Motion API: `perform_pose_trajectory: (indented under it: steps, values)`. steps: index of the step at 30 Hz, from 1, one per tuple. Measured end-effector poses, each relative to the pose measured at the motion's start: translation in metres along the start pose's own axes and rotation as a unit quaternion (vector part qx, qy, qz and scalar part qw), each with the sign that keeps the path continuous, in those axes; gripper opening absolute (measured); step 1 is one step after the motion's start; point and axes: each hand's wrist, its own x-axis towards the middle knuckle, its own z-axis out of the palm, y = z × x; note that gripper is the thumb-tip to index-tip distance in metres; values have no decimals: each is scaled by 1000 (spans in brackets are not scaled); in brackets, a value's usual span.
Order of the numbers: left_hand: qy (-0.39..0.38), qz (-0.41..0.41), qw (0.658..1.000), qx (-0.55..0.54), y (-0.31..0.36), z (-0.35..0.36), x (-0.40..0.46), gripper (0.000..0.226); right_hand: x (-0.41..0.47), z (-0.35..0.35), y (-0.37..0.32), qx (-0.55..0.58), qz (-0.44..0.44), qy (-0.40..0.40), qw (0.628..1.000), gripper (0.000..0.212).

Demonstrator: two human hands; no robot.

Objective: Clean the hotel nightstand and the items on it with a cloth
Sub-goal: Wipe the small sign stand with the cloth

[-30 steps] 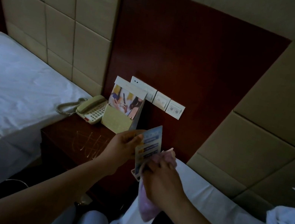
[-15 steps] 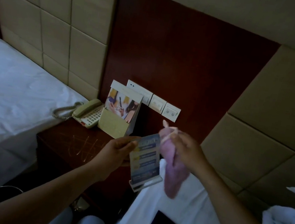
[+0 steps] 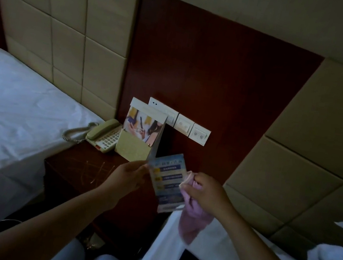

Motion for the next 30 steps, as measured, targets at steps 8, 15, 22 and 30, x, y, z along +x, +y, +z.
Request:
perform_pose_trajectory:
  steps: [8,15,22,30]
  values:
    - [-76,-138,952,-263,-4,8,-4,45,-25,40,-18,-337,-223,133,905,26]
    - [-46,-129,967,-215,-14,-1,-7,30,-27,28,-20,-305,-209,45,928,39]
    - [-107,-107,972,-177,-11,12,-17,32,2,-9,-47,-170,-146,149,963,26]
    - [-123,-71,972,-187,-13,7,-21,38,-30,59,-63,-210,-259,56,941,10]
